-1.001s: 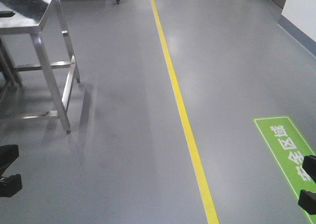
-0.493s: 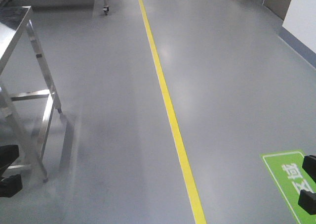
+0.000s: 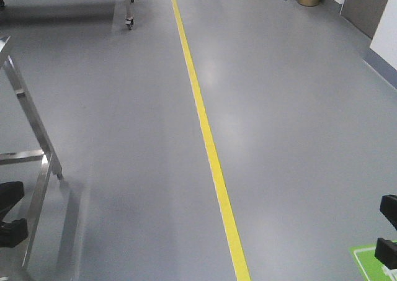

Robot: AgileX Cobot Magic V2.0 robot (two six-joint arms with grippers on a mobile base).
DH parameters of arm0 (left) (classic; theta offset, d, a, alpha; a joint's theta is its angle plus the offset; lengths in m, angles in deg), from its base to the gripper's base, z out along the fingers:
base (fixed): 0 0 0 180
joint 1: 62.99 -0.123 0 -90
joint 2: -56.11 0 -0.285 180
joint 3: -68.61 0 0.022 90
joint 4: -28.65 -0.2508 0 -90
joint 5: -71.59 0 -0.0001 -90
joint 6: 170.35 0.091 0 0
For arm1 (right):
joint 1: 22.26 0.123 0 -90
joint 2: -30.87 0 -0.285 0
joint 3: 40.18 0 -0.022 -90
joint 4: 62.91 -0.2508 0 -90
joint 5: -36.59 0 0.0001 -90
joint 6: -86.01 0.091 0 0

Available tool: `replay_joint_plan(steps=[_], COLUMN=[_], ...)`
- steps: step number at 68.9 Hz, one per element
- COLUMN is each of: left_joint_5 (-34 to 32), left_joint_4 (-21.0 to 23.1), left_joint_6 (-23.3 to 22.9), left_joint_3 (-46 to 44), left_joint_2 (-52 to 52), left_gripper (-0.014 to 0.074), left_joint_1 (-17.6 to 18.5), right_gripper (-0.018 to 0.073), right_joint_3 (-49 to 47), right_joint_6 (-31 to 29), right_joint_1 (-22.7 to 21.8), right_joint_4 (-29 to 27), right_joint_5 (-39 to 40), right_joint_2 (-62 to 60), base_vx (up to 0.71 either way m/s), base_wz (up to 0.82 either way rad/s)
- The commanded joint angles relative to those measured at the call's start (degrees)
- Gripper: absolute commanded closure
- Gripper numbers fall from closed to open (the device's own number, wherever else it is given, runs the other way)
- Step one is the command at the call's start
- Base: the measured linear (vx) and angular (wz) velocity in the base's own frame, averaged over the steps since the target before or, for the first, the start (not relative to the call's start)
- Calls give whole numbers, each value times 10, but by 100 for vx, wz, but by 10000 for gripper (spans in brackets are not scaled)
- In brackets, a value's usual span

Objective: Move and align brake pads A on conveyor
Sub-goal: 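Drive along the yellow floor line with both grippers empty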

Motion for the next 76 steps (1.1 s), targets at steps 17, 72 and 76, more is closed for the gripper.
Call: replay_joint_plan(steps=[17,72,76], left_joint_5=[-39,-39,-39], left_joint_4=[0,0,0], left_joint_6=[-3,-3,-3], left_joint_3=[-14,-14,-14], left_joint_2=[0,0,0], left_gripper=[603,603,603], left_joint_1=[2,2,2], right_gripper=[569,569,569], right_joint_3=[-15,-15,-15], right_joint_6=[-4,-4,-4], right_joint_1=[-2,-2,-2], right_joint_4=[2,2,2], right_joint_5=[38,38,38], right_joint_2=[3,3,3], base_vx=[57,55,52], base_wz=[2,3,4])
